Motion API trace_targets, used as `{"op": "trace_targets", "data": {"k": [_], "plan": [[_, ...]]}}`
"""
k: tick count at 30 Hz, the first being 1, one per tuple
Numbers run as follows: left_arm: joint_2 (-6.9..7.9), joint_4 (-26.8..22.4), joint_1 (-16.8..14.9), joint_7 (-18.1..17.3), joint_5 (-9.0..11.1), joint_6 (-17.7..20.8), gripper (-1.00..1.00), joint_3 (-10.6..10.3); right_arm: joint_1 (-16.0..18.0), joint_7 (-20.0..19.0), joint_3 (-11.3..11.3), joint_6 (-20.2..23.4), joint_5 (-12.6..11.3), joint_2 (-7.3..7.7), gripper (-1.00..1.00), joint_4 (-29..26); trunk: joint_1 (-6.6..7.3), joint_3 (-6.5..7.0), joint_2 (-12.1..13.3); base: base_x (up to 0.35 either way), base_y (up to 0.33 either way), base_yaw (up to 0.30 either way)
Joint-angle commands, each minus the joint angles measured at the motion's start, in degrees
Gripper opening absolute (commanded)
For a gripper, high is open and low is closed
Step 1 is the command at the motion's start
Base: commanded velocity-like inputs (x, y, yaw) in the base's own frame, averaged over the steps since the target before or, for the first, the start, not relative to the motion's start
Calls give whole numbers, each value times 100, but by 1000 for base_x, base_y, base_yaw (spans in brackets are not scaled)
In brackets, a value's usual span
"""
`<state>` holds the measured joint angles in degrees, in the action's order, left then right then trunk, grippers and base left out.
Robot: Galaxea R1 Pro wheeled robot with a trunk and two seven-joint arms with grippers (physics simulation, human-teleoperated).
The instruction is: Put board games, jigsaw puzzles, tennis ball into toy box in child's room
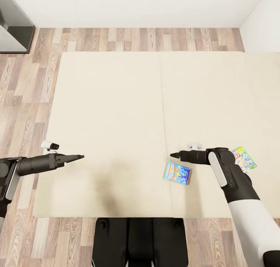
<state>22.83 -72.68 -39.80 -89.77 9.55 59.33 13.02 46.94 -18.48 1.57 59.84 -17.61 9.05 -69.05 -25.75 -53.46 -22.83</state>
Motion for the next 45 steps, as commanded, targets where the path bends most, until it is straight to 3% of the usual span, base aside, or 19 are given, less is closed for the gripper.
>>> {"op": "trace_targets", "data": {"k": [1, 10, 36, 45], "plan": [[2, -1, -1, -23, -4, 61, 100, -1, 0, -41, 3, 16, 38, 16, 100, -3, -3, -6, -9, 0, 0, 0], [2, -1, -1, -23, -6, 61, 100, -1, -23, -48, -14, 16, 31, 144, 100, -35, -3, -5, -9, 0, 0, 0], [12, -1, -1, -23, 1, 61, 100, 7, -273, -59, -66, 16, 23, 186, 100, -204, -3, 185, -9, 0, 0, 0], [14, -1, -1, -23, 3, 61, 100, 8, -275, -78, -72, 16, 21, 310, 100, -177, -3, 216, -9, 0, 0, 0]]}}
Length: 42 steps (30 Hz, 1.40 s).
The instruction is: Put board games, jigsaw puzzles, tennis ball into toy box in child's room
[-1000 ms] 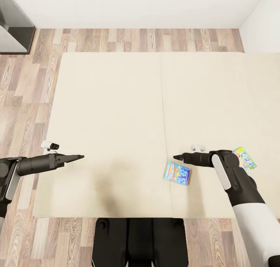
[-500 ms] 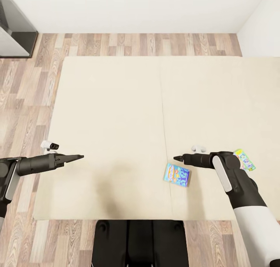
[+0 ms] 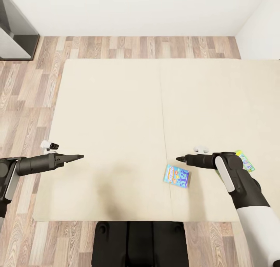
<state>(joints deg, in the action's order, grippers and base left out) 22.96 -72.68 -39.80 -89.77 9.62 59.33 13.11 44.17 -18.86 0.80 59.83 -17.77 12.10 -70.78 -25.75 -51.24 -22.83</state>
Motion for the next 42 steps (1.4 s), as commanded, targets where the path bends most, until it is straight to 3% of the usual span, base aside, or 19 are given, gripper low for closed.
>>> {"op": "trace_targets", "data": {"k": [1, 25, 42], "plan": [[3, -1, -2, -23, -4, 61, 100, -1, 0, -42, 4, 17, 37, 13, 100, 0, -3, -5, -9, 0, 0, 0], [71, -1, -2, -23, 9, 61, 100, -5, -57, -118, 3, 17, 37, 133, 100, 38, -3, -1, -9, 0, 0, 0], [83, 1, -2, -23, 9, 61, 100, -2, -66, -135, -89, -172, 41, 131, 100, 875, -3, -1, -9, 0, 0, 0]]}}
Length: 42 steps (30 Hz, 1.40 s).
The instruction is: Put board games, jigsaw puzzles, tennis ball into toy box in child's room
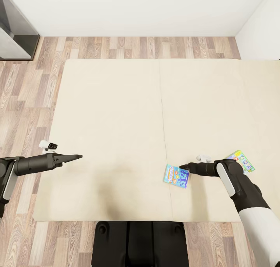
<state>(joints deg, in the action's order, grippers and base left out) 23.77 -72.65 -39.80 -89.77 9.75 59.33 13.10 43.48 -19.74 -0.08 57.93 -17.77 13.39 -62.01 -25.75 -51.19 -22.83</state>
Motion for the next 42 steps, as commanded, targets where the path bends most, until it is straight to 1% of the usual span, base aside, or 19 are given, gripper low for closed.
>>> {"op": "trace_targets", "data": {"k": [1, 22, 42], "plan": [[2, -1, -2, -23, -5, 61, 100, -1, 2, -47, -8, 4, 40, 1, 100, 17, -3, -6, -9, 0, 0, 0], [6, -3, -2, -23, 1, 61, 100, 0, 2, -48, -57, -4, 43, -25, 100, 96, -3, -9, -9, 0, 0, 0], [13, -3, -2, -23, 1, 61, 100, 0, 11, -45, -54, 10, 46, -71, 100, 108, -3, -78, -9, 0, 0, 0]]}}
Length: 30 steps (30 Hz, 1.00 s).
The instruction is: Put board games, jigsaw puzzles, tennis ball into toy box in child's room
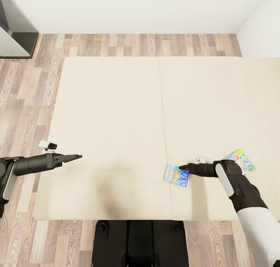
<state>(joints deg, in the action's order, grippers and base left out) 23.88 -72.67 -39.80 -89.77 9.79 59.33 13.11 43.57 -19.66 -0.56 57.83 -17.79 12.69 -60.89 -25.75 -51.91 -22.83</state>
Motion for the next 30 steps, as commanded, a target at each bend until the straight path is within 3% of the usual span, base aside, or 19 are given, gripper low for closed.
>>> {"op": "trace_targets", "data": {"k": [1, 30], "plan": [[2, -1, -2, -23, -4, 61, 100, -1, 2, -54, -6, 22, 47, 0, 100, -3, -3, -7, -9, 0, 0, 0], [-1, -1, -2, -23, 4, 61, 100, 6, 68, -47, -6, -10, 81, -8, 100, 546, -3, -9, -9, 0, 0, 0]]}}
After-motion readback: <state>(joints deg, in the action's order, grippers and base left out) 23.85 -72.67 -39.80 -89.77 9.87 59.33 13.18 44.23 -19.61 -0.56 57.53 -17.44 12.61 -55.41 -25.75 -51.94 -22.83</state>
